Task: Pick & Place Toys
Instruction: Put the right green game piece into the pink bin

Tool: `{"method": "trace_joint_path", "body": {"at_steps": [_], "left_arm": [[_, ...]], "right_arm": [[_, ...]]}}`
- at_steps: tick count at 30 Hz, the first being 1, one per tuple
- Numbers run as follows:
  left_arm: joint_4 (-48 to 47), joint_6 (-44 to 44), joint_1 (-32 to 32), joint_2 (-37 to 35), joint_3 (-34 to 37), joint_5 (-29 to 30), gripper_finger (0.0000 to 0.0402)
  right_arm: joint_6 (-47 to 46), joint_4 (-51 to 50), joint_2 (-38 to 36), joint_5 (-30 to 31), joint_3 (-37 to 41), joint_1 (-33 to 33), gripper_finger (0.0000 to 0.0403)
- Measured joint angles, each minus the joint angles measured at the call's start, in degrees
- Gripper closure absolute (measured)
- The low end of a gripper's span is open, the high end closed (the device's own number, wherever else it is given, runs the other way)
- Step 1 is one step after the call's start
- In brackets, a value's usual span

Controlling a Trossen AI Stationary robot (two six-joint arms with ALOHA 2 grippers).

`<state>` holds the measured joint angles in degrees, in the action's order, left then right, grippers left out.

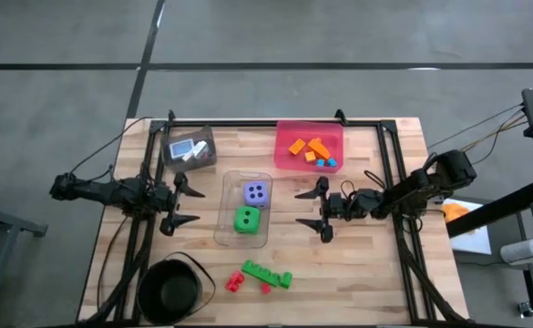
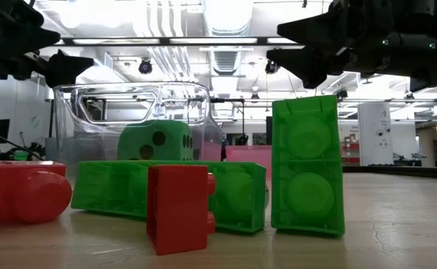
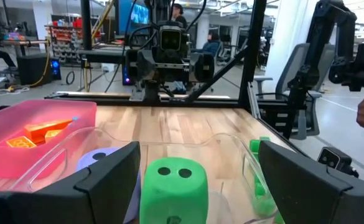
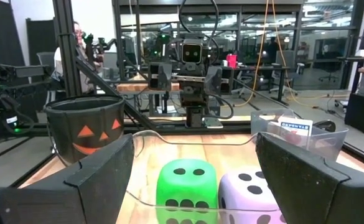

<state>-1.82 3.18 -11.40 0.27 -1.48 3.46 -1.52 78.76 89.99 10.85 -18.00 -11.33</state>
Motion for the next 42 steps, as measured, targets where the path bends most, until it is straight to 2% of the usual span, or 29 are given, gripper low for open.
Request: {"method": "trace_joint_path", "body": {"at_steps": [42], "left_arm": [[-0.5,-0.2,0.0,0.0,0.0,0.0,0.0074]], "right_arm": [[-1.5,-3.0,0.0,0.3,-1.1,0.1,0.0066]]}}
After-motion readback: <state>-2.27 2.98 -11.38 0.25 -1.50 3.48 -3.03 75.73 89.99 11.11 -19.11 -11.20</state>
